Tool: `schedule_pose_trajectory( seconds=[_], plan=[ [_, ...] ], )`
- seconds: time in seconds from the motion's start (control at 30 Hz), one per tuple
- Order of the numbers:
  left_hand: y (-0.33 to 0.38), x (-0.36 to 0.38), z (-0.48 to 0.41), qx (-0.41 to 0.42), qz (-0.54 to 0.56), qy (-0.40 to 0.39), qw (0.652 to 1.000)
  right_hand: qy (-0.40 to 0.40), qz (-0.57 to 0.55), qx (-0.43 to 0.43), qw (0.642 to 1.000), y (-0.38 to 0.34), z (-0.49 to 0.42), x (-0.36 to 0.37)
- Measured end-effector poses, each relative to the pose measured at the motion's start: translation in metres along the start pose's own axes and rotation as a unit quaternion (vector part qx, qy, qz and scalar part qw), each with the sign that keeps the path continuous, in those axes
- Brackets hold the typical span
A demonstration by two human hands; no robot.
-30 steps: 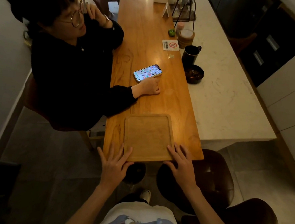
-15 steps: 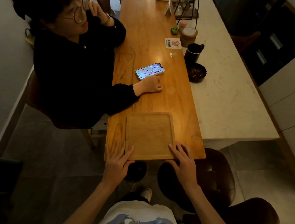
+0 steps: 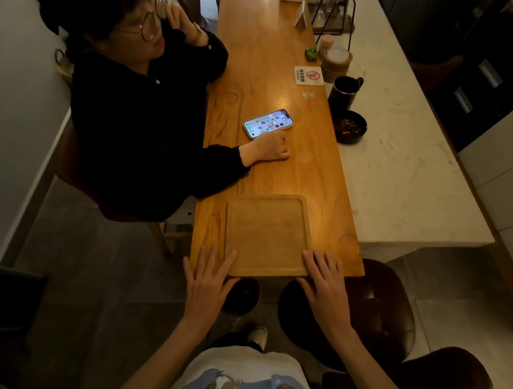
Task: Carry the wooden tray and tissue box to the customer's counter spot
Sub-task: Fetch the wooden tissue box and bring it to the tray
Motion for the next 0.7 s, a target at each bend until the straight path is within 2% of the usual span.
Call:
schedule_pose_trajectory(
  seconds=[0.1, 0.17, 0.23, 0.3, 0.37, 0.4, 0.43, 0.47, 0.5, 0.53, 0.6, 0.7],
  plan=[
    [0.000, -0.005, 0.002, -0.049, 0.121, 0.045, 0.990, -0.030, -0.146, 0.066, 0.987, 0.001, -0.001, -0.007],
    [-0.001, -0.005, 0.004, -0.126, 0.270, 0.049, 0.953, -0.052, -0.293, 0.172, 0.939, 0.003, -0.001, -0.010],
    [0.002, -0.007, 0.004, -0.174, 0.364, 0.058, 0.913, -0.061, -0.400, 0.262, 0.876, 0.004, -0.002, -0.011],
    [0.009, -0.007, 0.001, -0.183, 0.393, 0.064, 0.899, -0.049, -0.442, 0.290, 0.847, -0.001, -0.005, -0.016],
    [0.017, -0.006, -0.001, -0.188, 0.396, 0.057, 0.897, -0.057, -0.444, 0.300, 0.842, -0.006, -0.007, -0.018],
    [0.019, -0.004, -0.001, -0.192, 0.388, 0.056, 0.900, -0.063, -0.430, 0.296, 0.851, -0.008, -0.006, -0.020],
    [0.021, -0.004, 0.000, -0.193, 0.371, 0.056, 0.906, -0.058, -0.394, 0.275, 0.875, -0.008, -0.004, -0.022],
    [0.023, -0.004, 0.001, -0.185, 0.339, 0.058, 0.921, -0.043, -0.327, 0.229, 0.916, -0.008, -0.002, -0.025],
    [0.025, -0.006, 0.002, -0.166, 0.287, 0.061, 0.941, -0.026, -0.223, 0.164, 0.961, -0.010, 0.000, -0.026],
    [0.030, -0.009, 0.004, -0.143, 0.224, 0.065, 0.962, -0.013, -0.107, 0.098, 0.989, -0.012, 0.003, -0.024],
    [0.040, -0.014, 0.008, -0.115, 0.138, 0.065, 0.981, -0.018, 0.046, 0.031, 0.998, -0.016, 0.011, -0.015],
    [0.052, -0.016, 0.015, -0.115, 0.105, 0.035, 0.987, -0.046, 0.110, 0.013, 0.993, -0.020, 0.021, -0.008]
  ],
)
Point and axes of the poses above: each hand's wrist, its own z-axis away from the middle knuckle, its own x-axis out of the palm, y = z × x, the point moved 6 cm from there along -z, towards the middle knuckle, and after that the axes turned 7 degrees about x, right-handed, at the moved point
